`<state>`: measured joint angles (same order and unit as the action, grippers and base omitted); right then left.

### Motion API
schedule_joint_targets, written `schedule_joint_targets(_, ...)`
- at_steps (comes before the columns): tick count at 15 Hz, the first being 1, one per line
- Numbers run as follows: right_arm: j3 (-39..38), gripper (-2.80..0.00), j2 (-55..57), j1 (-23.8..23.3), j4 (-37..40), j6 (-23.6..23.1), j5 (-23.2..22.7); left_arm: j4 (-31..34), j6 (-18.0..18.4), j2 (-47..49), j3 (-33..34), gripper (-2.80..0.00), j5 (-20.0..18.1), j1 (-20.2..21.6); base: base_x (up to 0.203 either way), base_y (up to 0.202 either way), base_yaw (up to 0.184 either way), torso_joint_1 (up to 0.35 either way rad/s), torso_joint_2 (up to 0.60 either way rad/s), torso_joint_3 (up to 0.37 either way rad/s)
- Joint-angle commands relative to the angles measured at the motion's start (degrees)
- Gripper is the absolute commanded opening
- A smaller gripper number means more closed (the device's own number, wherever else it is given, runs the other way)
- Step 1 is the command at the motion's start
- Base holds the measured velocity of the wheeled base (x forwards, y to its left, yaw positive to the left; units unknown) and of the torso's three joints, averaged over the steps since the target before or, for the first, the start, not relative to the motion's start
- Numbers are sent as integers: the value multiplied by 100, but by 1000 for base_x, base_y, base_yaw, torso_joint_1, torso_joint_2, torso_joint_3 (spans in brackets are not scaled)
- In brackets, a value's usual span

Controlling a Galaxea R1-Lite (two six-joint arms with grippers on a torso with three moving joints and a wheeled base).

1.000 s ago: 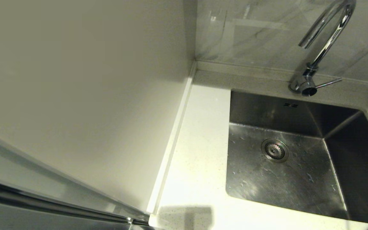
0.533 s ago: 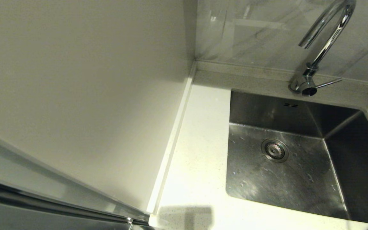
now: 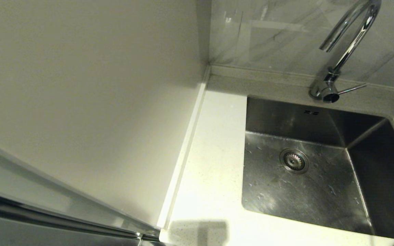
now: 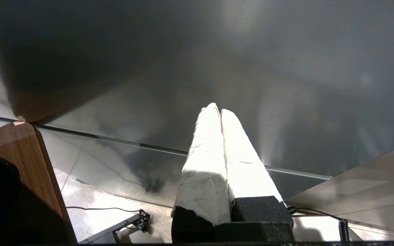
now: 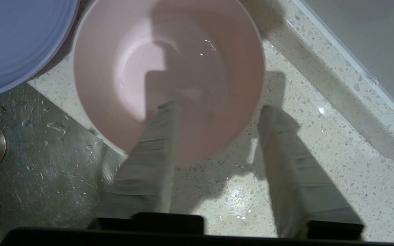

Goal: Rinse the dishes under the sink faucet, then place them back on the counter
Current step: Put a bowl back to the table from the sink

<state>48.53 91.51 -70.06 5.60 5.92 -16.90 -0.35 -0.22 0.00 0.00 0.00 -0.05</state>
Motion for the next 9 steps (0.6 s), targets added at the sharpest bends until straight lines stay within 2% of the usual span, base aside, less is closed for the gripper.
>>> schedule_joint_targets(1, -2, 0, -62, 1, 3, 5, -15, -6, -4, 0, 18, -280, 0, 4, 0, 0, 0, 0, 0, 0)
schedule_joint_targets(5, -22, 0, -387, 7, 4, 2, -37, 0, -4, 0, 17, -280, 0, 5, 0, 0, 0, 0, 0, 0)
schedule_joint_targets(9, -209, 0, -1289, 18, 11, -46, -60, 0, -4, 0, 9, -280, 0, 5, 0, 0, 0, 0, 0, 0)
